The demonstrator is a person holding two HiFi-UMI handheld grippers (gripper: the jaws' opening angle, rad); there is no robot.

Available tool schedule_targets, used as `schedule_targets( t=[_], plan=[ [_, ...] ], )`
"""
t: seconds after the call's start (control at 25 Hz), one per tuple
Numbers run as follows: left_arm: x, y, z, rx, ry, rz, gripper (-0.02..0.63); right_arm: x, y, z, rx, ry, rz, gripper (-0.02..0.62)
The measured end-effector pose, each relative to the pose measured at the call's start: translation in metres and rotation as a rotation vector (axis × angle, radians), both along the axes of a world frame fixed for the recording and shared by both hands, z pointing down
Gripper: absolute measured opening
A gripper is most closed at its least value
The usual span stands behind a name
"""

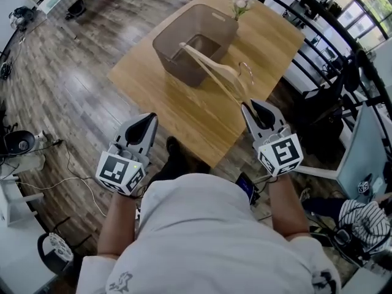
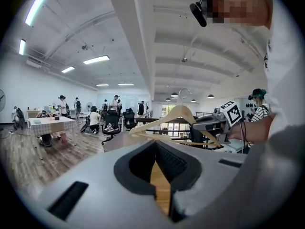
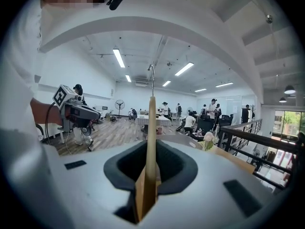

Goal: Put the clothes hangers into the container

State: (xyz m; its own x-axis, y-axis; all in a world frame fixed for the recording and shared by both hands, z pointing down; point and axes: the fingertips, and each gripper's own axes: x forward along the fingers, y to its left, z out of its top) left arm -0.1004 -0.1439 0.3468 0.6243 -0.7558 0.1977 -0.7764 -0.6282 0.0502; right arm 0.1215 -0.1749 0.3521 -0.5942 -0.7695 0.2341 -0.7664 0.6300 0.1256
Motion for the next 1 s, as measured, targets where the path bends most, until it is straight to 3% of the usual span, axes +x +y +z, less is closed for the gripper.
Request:
schedule_targets(
  t=[0.2, 0.56, 1.0],
  plan=[
    [-0.002, -0.022, 0.01, -0.019, -0.001, 0.007, 0.006, -0.009, -0.027, 0.015, -0.024, 0.063, -0.024, 0.06],
    [-0.017, -0.071, 0.025, -0.068, 0.006, 0.024, 0.006, -0.038, -0.088, 0.041, -0.025, 0.294, -0.078, 0.06],
    [-0.04, -0.129, 0.05, -0.132, 0.015, 0.026, 0.006, -0.081, -0.165, 0.086, -0.03, 0.618, -0.232, 0.06]
  ],
)
